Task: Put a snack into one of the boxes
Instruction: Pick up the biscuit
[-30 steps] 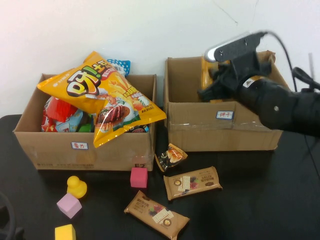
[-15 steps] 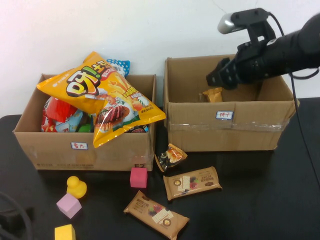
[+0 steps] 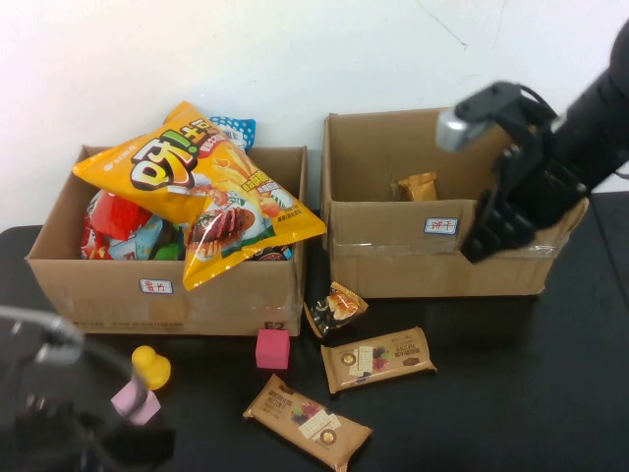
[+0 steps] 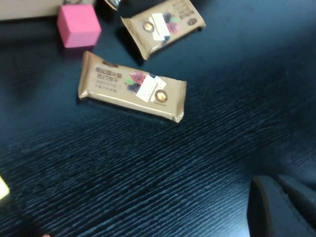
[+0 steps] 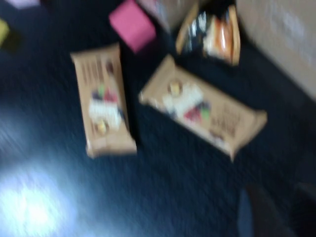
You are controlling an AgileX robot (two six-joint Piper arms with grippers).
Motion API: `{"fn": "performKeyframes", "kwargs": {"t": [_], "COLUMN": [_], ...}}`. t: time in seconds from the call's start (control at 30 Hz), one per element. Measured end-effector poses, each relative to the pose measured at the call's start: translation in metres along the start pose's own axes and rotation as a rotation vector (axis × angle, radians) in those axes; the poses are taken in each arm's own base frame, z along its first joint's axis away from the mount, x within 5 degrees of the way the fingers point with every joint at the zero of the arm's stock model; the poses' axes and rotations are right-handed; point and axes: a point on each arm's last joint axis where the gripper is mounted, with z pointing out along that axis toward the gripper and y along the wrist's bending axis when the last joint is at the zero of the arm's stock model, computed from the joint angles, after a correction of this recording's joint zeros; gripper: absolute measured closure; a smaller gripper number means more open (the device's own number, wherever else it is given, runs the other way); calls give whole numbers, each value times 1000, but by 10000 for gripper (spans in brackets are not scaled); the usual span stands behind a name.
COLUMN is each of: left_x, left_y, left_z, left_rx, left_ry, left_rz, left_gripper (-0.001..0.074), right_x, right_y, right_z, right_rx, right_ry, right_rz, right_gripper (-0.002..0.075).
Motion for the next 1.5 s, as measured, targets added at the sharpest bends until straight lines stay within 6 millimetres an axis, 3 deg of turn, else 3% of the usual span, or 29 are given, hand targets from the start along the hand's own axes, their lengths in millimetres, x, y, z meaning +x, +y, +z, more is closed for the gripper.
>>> {"fn": "performKeyframes", "kwargs": {"t": [0.13, 0.33, 0.47, 0.57, 0.73, 0.83, 0.97, 1.03, 1.17, 1.33, 1.5], "left_x": [-23, -42, -42, -39, -28, -18, -5, -1, 8, 18, 13], "left_y": [4, -2, -20, -35, -56, -59, -50, -43, -30, -22, -26], "left_z": [8, 39, 74, 101, 142, 163, 188, 198, 216, 229, 233], "left_rx": [-9, -108, -203, -257, -285, -290, -279, -289, -323, -334, -321], "left_ry": [41, 180, 335, 419, 510, 572, 688, 732, 796, 827, 780], "left_rz": [23, 73, 142, 277, 665, 882, 1150, 1250, 1324, 1314, 1334], "left_gripper": [737, 737, 736, 736, 727, 599, 229, 127, 64, 81, 87], "right_x": [20, 64, 96, 115, 137, 147, 161, 166, 171, 172, 173], "right_y": [7, 28, 40, 48, 61, 64, 67, 69, 74, 77, 77], "right_z": [-3, -16, -15, -17, -29, -33, -36, -38, -45, -51, -51], "right_rx": [20, 69, 94, 112, 134, 164, 206, 215, 224, 234, 238], "right_ry": [35, 7, 4, -13, -40, -39, -27, -31, -57, -90, -104], "right_rz": [12, 28, 62, 97, 136, 195, 239, 246, 247, 243, 244], "right_gripper": [696, 717, 718, 719, 720, 720, 720, 720, 721, 722, 723]}}
